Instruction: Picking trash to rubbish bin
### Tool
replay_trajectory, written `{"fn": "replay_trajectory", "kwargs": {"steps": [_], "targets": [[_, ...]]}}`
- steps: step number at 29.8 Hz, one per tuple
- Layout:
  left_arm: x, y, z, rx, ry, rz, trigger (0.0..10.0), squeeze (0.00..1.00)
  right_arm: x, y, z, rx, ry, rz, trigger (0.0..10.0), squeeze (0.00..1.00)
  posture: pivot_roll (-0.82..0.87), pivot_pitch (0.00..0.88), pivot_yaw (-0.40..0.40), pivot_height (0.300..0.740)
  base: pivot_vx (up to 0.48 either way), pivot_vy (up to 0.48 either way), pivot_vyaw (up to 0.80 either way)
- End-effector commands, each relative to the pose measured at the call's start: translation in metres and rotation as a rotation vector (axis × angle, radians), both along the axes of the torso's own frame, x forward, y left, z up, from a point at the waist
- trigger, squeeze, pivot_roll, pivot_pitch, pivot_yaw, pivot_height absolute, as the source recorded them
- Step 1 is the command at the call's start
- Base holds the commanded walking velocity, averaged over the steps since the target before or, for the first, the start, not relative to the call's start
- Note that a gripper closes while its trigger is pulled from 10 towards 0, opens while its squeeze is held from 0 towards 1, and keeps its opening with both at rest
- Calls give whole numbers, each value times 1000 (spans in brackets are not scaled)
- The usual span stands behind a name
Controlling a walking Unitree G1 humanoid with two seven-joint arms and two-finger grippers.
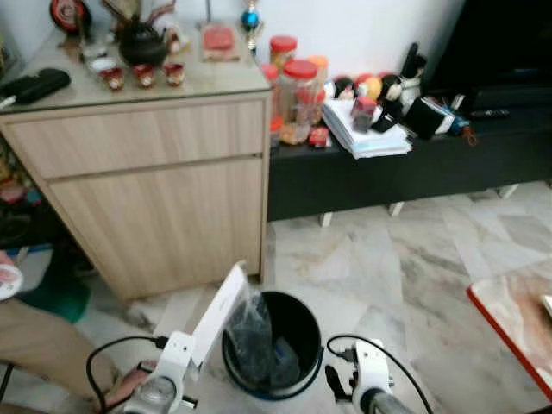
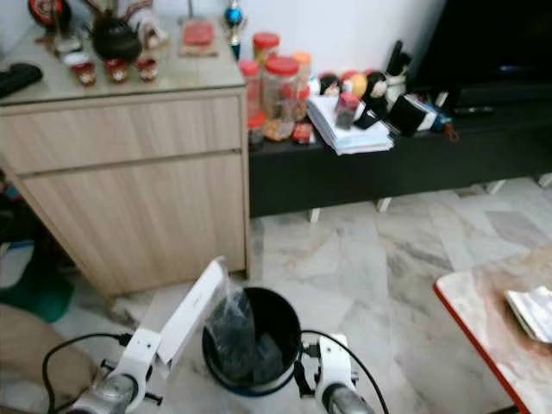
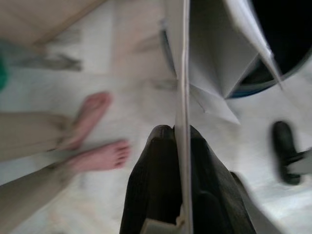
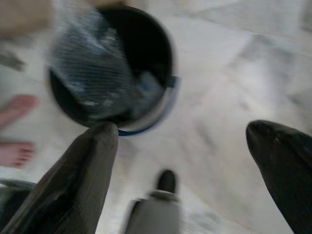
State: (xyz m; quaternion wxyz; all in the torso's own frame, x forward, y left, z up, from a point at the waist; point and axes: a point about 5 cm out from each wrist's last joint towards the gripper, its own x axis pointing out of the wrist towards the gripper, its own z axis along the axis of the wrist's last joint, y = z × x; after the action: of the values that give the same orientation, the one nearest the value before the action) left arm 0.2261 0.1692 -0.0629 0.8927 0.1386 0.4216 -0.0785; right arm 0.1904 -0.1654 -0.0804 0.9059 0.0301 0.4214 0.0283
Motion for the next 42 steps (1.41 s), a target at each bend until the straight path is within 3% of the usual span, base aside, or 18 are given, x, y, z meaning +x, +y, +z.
{"fn": "replay_trajectory", "kwargs": {"steps": [1,32,35,42], "targets": [[-1,12,1,26,4,10,10000,0,7,6,3,14,-21,-2,10000,0,96,64,-69,740,277,0,0],[5,12,4,39,-14,-14,10000,0,11,4,6,19,-30,-21,10000,0,89,99,-73,740,273,0,0],[18,4,13,28,-54,-47,10000,0,17,6,9,26,-46,-4,10000,0,90,102,-76,740,0,0,0],[26,-19,17,4,-59,-181,10000,0,25,12,13,56,-61,21,10000,0,82,101,-76,740,0,0,0]]}}
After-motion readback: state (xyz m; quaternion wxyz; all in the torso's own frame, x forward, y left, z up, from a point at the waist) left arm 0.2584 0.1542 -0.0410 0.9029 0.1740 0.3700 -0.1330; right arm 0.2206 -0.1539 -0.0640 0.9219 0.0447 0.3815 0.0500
